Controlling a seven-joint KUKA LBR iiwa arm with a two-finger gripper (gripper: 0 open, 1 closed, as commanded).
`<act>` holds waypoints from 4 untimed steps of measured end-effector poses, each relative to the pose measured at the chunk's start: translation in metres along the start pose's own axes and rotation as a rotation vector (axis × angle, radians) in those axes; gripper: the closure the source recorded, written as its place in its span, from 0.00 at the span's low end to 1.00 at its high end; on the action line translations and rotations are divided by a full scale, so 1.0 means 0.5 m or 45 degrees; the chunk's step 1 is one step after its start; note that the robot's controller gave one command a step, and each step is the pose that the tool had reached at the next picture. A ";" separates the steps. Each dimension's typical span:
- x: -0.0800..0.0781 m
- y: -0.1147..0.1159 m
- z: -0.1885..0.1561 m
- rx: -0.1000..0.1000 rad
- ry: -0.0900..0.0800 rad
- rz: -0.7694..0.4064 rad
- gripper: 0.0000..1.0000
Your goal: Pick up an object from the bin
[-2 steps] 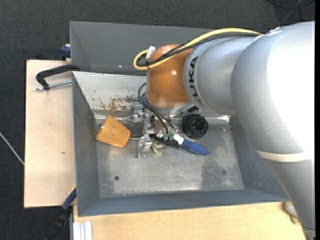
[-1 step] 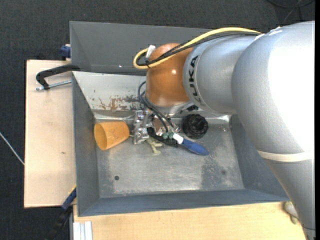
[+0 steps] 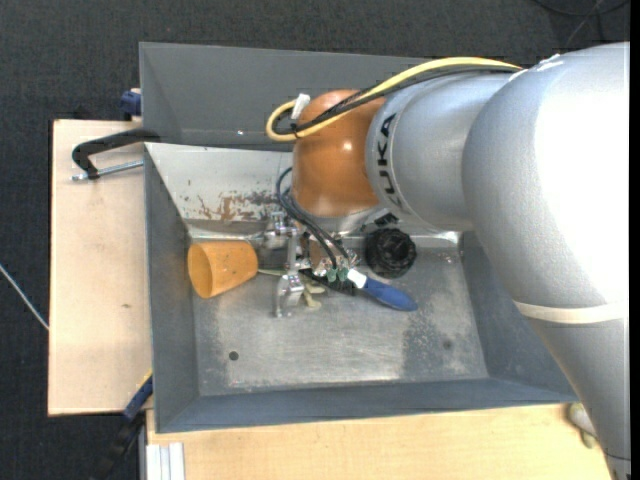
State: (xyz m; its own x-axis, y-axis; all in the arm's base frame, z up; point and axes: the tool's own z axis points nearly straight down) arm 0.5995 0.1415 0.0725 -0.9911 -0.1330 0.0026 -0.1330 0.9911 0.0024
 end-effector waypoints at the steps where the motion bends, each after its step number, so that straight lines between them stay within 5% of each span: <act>1: -0.008 0.000 -0.006 -0.002 -0.023 0.002 1.00; 2: 0.026 0.014 -0.239 0.000 -0.019 -0.191 1.00; 3: 0.021 0.017 -0.332 0.001 -0.020 -0.201 1.00; 4: 0.023 0.017 -0.325 0.002 -0.011 -0.201 1.00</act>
Offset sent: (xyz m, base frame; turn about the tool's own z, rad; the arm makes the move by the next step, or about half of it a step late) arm 0.0000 0.0000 0.0000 0.0000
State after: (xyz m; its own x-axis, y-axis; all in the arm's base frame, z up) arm 0.5876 0.1479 0.2348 -0.9578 -0.2875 -0.0066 -0.2875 0.9578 0.0008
